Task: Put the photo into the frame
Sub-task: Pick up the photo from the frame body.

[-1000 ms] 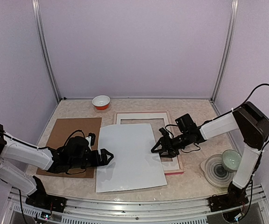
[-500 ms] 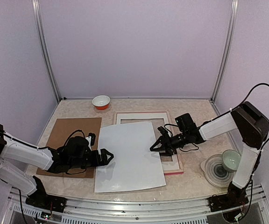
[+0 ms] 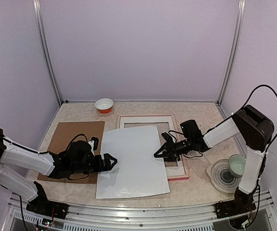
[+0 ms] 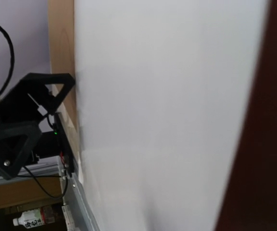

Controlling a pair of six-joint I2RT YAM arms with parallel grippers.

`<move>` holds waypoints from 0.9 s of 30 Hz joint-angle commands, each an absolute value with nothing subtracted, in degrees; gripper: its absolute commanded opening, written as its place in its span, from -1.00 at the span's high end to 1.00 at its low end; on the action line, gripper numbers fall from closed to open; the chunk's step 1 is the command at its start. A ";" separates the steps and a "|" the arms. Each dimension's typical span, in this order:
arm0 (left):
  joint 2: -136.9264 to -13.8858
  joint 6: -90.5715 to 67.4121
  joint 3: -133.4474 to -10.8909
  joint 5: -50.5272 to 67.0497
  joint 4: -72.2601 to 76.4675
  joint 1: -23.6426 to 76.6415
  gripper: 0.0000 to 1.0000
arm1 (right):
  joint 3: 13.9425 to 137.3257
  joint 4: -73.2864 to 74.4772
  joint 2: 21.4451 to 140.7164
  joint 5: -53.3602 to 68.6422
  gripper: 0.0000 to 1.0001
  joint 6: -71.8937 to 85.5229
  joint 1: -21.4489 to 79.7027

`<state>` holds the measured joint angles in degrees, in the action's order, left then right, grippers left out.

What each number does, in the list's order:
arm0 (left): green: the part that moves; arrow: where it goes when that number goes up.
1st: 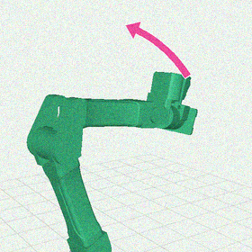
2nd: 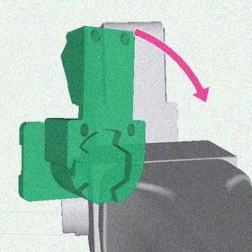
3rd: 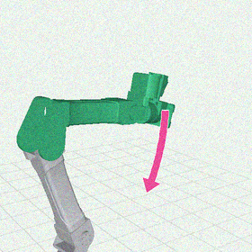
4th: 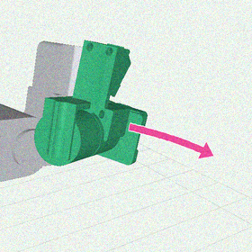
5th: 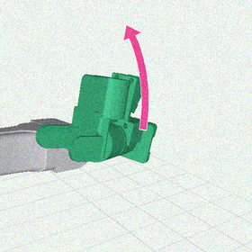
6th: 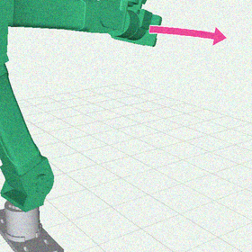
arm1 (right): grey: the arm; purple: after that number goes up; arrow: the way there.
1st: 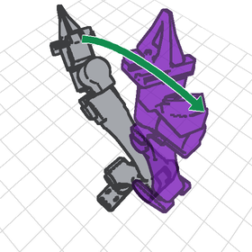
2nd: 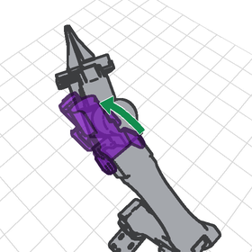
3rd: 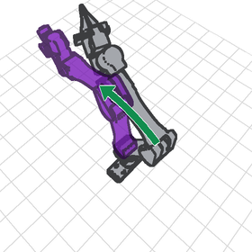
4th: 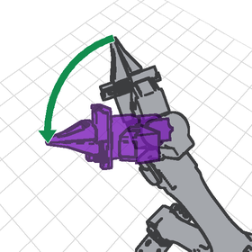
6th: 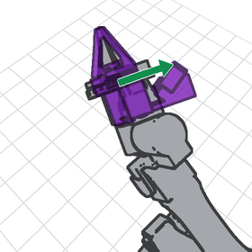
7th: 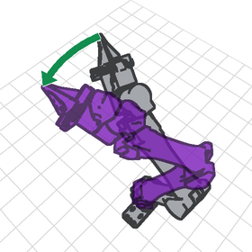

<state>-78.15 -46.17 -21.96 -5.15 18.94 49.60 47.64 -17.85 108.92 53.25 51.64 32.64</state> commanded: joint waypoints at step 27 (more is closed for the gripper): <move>-67.94 -43.41 -23.14 -11.78 13.25 50.05 -0.98 | 46.68 -25.67 110.97 58.12 1.00 55.52 30.27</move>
<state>-72.42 -45.69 -21.96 -8.01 16.93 49.63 46.74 -28.08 111.24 57.06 58.00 31.77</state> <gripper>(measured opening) 0.989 0.004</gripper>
